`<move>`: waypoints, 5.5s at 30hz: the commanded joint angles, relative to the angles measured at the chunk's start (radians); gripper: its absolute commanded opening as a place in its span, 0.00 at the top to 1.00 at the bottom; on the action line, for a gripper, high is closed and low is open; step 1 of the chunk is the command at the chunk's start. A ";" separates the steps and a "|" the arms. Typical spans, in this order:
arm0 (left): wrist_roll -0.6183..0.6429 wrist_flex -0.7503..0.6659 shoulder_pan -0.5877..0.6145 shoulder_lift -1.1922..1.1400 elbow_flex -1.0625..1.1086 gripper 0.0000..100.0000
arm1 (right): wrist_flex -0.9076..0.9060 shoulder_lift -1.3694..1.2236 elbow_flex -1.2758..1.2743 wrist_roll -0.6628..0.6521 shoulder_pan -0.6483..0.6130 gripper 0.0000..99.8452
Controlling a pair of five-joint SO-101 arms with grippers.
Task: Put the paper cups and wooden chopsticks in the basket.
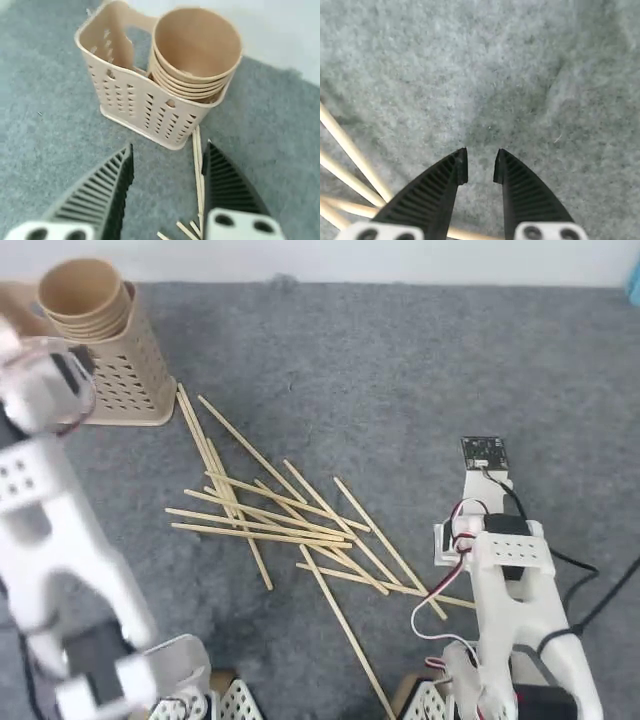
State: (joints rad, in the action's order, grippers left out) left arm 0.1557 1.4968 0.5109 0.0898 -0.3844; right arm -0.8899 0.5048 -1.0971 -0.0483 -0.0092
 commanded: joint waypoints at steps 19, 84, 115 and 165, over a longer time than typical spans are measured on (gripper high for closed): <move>-0.109 0.120 -0.123 -0.727 -1.021 0.78 | 0.024 0.022 -0.017 0.014 -0.022 0.90; 0.183 0.044 -0.417 -0.784 -1.283 0.99 | 0.041 0.022 -0.026 0.017 -0.019 0.90; 0.021 0.255 -0.859 -0.793 -1.047 0.99 | 0.058 0.021 -0.026 0.078 -0.015 0.90; -0.097 0.192 -0.397 -0.612 -0.932 0.74 | 0.051 -0.048 0.003 0.074 -0.021 0.90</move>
State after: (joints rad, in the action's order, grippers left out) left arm 0.0821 1.7238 0.0967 -0.5746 -1.4354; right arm -0.8470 0.4572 -1.1185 0.0192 -0.0276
